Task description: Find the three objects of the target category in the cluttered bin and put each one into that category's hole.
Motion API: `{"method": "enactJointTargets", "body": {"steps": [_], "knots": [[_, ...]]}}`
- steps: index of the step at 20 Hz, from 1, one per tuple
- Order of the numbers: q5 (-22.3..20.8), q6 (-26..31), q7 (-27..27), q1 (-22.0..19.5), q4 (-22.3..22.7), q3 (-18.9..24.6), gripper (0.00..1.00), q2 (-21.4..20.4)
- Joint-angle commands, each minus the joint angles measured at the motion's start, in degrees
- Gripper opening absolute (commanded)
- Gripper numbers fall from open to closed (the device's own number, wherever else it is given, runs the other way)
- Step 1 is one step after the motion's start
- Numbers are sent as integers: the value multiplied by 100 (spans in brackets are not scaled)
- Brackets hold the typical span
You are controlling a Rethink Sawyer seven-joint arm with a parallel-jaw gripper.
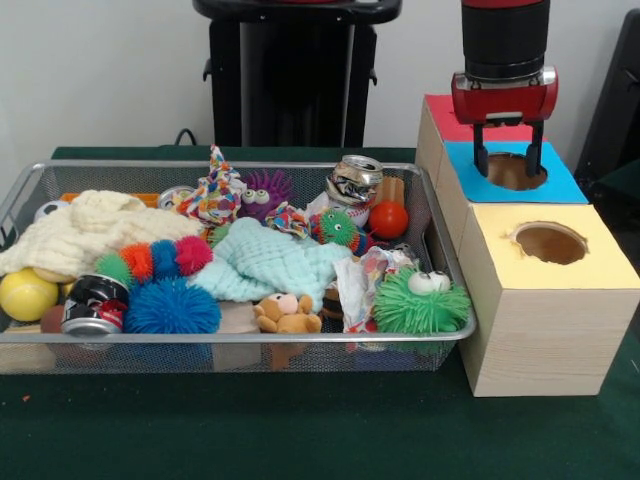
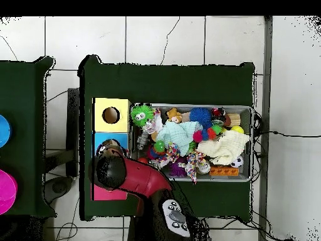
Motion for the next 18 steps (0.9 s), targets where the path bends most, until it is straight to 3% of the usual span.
{"method": "enactJointTargets", "body": {"steps": [1, 4, 7, 14, 18], "knots": [[127, 466, 1087, -155, -310, 140, 100, 171], [117, 593, 1128, -7, -394, -73, 100, 145], [30, 1025, 1217, 303, -553, -571, 100, -77], [33, 1901, 1343, 321, -583, -668, 100, -466], [-102, 2204, 1430, 497, -811, -990, 100, -471]]}}
